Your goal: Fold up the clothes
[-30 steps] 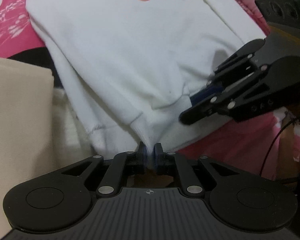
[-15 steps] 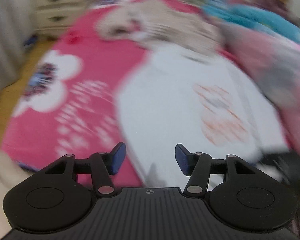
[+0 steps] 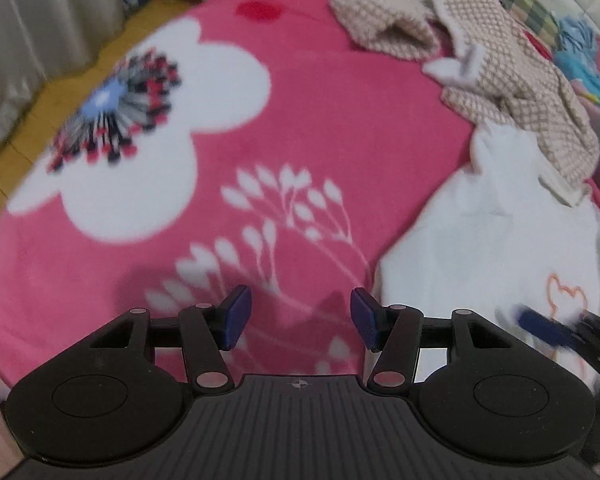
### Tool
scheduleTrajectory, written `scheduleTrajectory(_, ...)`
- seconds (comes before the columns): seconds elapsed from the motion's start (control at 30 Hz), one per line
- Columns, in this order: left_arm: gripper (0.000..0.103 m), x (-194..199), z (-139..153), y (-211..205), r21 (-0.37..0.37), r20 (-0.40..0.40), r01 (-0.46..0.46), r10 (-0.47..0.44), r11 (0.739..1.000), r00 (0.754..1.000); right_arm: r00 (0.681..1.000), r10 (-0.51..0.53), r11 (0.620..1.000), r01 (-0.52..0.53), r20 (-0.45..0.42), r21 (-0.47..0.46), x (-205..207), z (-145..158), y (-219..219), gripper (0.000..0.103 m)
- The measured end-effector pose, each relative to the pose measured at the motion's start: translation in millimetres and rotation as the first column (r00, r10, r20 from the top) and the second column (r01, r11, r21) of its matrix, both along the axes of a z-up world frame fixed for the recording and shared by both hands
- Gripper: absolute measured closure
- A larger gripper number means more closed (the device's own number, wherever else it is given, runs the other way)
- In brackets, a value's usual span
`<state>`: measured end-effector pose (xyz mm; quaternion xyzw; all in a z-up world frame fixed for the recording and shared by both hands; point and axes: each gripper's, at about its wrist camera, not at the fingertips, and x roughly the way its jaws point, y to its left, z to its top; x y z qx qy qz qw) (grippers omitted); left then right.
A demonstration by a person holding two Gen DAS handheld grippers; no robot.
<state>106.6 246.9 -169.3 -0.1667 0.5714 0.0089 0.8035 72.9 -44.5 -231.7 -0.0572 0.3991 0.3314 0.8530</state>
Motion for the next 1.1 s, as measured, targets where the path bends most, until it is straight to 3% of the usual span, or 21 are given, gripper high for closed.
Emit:
scheduleTrajectory(0.13, 0.046, -1.0, 1.7, 9.0, -0.123, 0.022, 0.041, -0.039, 0.992, 0.999, 0.983, -0.079, 0.990, 0.096, -0.165, 0.102, 25.8, -8.3, -29.8, 0.075)
scheduleTrajectory(0.23, 0.040, 0.2, 5.1, 0.3, -0.150, 0.057, 0.167, -0.160, 0.975, 0.986, 0.945, -0.119, 0.963, 0.184, -0.304, 0.196, 40.7, 4.7, -48.2, 0.068)
scheduleTrajectory(0.33, 0.038, -1.3, 6.4, -17.3, -0.135, 0.069, 0.294, -0.287, 0.946, 0.956, 0.908, -0.122, 0.933, 0.243, -0.401, 0.267, 59.7, 13.5, -54.9, 0.061)
scheduleTrajectory(0.47, 0.039, -3.8, 0.3, -47.0, -0.035, 0.044, 0.397, -0.396, 0.917, 0.917, 0.837, -0.076, 0.906, 0.285, -0.542, 0.314, 88.9, 16.3, -34.7, 0.056)
scheduleTrajectory(0.53, 0.049, -3.7, -4.8, -59.4, 0.006, 0.010, 0.412, -0.412, 0.911, 0.911, 0.813, -0.052, 0.919, 0.267, -0.580, 0.291, 99.9, 17.4, -14.2, 0.051)
scheduleTrajectory(0.7, 0.080, -14.6, 1.2, -85.5, 0.121, 0.048, 0.419, -0.427, 0.900, 0.903, 0.805, -0.016, 0.969, 0.159, -0.594, 0.189, 107.3, 22.2, 31.6, 0.047)
scheduleTrajectory(0.9, 0.085, -44.9, 21.5, -129.6, 0.293, 0.167, 0.503, -0.561, 0.813, 0.810, 0.819, 0.020, 0.992, 0.055, -0.574, 0.113, 102.4, 20.7, 65.6, 0.039)
scheduleTrajectory(0.93, 0.084, -49.1, 22.1, -135.5, 0.309, 0.175, 0.524, -0.589, 0.794, 0.789, 0.819, 0.018, 0.993, 0.051, -0.574, 0.104, 102.1, 17.6, 68.0, 0.042)
scheduleTrajectory(0.97, 0.084, -53.3, 22.6, -140.9, 0.325, 0.182, 0.543, -0.614, 0.775, 0.768, 0.821, 0.011, 0.994, 0.054, -0.571, 0.097, 102.3, 15.0, 67.8, 0.056)
scheduleTrajectory(1.0, 0.084, -57.5, 22.7, -144.1, 0.336, 0.187, 0.558, -0.634, 0.759, 0.750, 0.825, 0.001, 0.993, 0.067, -0.566, 0.099, 102.5, 13.8, 62.7, 0.076)
scheduleTrajectory(1.03, 0.082, -61.4, 23.0, -146.4, 0.343, 0.190, 0.572, -0.652, 0.745, 0.734, 0.823, -0.004, 0.989, 0.086, -0.568, 0.118, 102.6, 12.1, 53.9, 0.084)
scheduleTrajectory(1.1, 0.078, -67.2, 26.8, -145.0, 0.341, 0.199, 0.592, -0.671, 0.731, 0.714, 0.810, -0.007, 0.974, 0.138, -0.587, 0.179, 103.5, 6.7, 33.0, 0.087)
